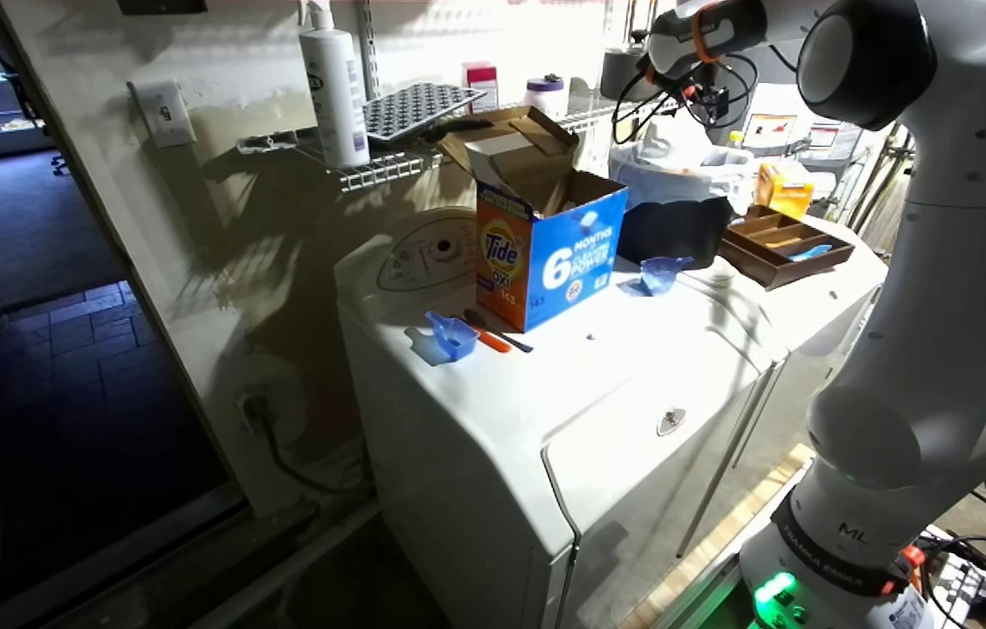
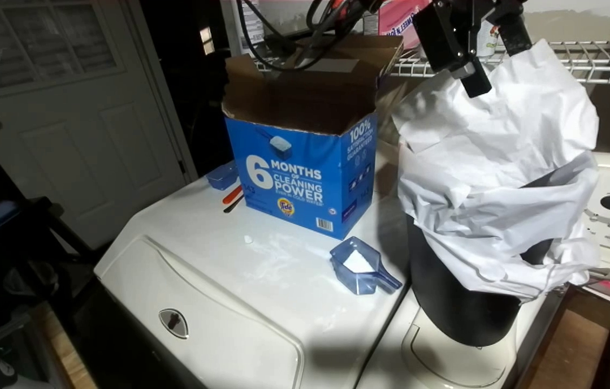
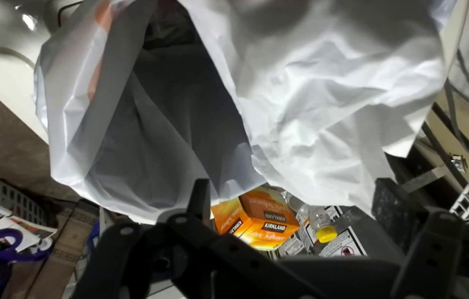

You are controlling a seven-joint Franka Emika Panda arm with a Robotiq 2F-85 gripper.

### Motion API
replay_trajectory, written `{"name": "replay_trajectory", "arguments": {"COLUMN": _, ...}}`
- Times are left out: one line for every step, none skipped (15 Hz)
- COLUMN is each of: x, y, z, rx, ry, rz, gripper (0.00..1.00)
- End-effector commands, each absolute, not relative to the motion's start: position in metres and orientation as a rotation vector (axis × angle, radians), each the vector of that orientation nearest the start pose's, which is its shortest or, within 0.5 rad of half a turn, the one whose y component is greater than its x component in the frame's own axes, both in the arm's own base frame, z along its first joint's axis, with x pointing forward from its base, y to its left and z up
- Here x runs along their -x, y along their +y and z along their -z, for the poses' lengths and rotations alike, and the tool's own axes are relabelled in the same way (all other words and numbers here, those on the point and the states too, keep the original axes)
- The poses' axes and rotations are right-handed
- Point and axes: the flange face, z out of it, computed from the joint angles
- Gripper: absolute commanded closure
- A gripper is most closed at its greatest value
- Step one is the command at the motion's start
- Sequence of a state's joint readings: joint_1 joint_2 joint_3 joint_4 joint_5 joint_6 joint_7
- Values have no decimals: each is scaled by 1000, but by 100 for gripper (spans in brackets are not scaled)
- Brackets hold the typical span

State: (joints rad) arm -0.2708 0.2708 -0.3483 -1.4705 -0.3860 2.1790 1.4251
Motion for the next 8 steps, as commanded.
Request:
{"name": "replay_trajectory", "arguments": {"x": -556, "y": -377, "z": -607, "rx": 1916, "ry": 2644, "rz": 1150, "gripper": 0}}
{"name": "replay_trajectory", "arguments": {"x": -556, "y": -372, "z": -608, "rx": 1955, "ry": 2590, "rz": 1082, "gripper": 0}}
{"name": "replay_trajectory", "arguments": {"x": -556, "y": -372, "z": -611, "rx": 1921, "ry": 2621, "rz": 1101, "gripper": 0}}
{"name": "replay_trajectory", "arguments": {"x": -558, "y": -361, "z": -610, "rx": 1911, "ry": 2501, "rz": 948, "gripper": 0}}
{"name": "replay_trajectory", "arguments": {"x": -551, "y": -376, "z": -619, "rx": 1847, "ry": 2681, "rz": 1196, "gripper": 0}}
{"name": "replay_trajectory", "arguments": {"x": -555, "y": -361, "z": -616, "rx": 1873, "ry": 2501, "rz": 933, "gripper": 0}}
{"name": "replay_trajectory", "arguments": {"x": -550, "y": -373, "z": -621, "rx": 1861, "ry": 2662, "rz": 1131, "gripper": 0}}
{"name": "replay_trajectory", "arguments": {"x": -551, "y": -367, "z": -616, "rx": 1829, "ry": 2599, "rz": 976, "gripper": 0}}
